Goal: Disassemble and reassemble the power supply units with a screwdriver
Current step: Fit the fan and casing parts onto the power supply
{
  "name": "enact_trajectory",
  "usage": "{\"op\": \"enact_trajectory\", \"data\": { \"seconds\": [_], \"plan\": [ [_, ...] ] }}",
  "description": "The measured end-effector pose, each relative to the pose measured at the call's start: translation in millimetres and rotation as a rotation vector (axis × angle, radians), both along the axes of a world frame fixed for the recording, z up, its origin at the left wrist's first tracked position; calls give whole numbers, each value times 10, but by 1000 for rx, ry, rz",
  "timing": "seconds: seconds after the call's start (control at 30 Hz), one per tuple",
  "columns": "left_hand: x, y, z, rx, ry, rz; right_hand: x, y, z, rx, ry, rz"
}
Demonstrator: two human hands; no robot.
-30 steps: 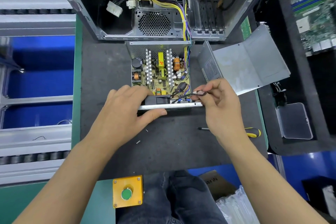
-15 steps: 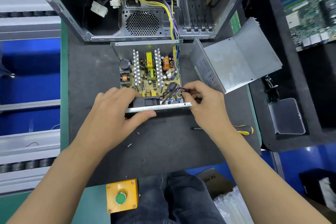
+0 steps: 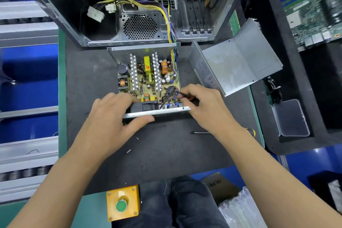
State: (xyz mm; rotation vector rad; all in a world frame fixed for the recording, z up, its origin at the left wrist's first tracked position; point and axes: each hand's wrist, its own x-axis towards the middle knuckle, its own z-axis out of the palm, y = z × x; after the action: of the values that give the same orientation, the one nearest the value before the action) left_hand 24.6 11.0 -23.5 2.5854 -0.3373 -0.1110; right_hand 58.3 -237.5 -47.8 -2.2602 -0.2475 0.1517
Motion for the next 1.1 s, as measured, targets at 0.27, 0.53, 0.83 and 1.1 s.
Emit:
{"op": "enact_trajectory", "data": {
  "seconds": [0.27,0.53,0.83,1.1],
  "plan": [
    [-6,6,-4,4,1,-1,32,7,66,-65,-69,89],
    [-2,1,4,4,3,-4,75,9,137,-158,-124,208],
    [-1,-16,19,-4,14,0,17,23,81,-70,-23,74],
    [6,-11,36,14,39,1,52,88,100,-116,24,11]
  ]
}}
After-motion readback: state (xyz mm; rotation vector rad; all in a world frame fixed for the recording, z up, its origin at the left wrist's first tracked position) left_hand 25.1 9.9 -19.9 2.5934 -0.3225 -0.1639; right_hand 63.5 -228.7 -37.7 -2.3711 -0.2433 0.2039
